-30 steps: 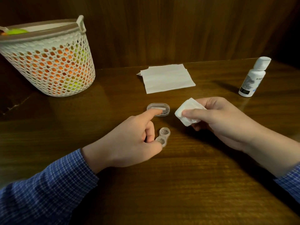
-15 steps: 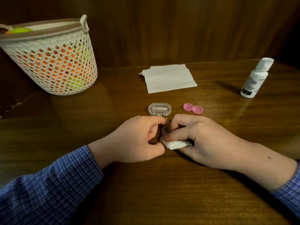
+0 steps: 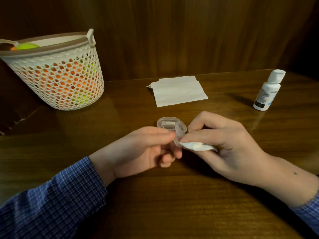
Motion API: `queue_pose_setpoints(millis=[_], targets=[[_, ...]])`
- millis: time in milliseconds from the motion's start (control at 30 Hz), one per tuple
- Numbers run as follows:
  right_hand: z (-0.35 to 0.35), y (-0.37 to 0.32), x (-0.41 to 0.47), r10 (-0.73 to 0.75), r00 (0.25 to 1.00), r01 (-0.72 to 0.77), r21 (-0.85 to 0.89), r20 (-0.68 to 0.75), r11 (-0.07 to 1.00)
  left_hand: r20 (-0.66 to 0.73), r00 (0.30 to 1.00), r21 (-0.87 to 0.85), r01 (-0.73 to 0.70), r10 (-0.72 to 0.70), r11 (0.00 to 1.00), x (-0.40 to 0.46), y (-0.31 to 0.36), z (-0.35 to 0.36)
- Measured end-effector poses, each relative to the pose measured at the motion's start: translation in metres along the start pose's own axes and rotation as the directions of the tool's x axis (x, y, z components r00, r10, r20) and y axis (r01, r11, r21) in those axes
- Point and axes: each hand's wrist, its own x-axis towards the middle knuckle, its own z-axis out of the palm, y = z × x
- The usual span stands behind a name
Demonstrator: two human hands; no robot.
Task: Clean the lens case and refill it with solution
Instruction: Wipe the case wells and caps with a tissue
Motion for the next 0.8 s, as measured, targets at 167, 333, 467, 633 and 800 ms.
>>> queue_pose_setpoints(millis=[167,333,467,633,800], targets=[[-0.0024,-0.0001,0.0003,-0.043,0.999,0.043,0.011,0.019,0.999,0.124,0.992,-0.13,0.03,-0.014,0.991,-0.0014,-0.002,0.0014],[-0.0009,-0.0036,0.0004,0.091,0.994,-0.083,0.125,-0.059,0.989,-0.015,0.999,-0.054,-0.05,0.049,0.997,0.002,-0.002,0.0028],[0.0015,-0.0053,-0.0005,0.152,0.985,-0.145,0.081,-0.081,0.986,-0.082,0.991,0.024,-0.099,0.101,0.995,0.0033,-0.0042,0.0034],[-0.0005,-0.0058,-0.0004,0.101,0.985,-0.107,-0.042,-0.137,0.993,-0.061,0.992,0.057,-0.111,0.114,0.992,0.0046,-0.0069,0.0057],[-0.0003,-0.006,-0.001,0.118,0.993,-0.117,-0.061,0.013,0.991,-0.076,0.993,0.054,-0.092,0.096,0.994,0.0049,-0.007,0.0073]])
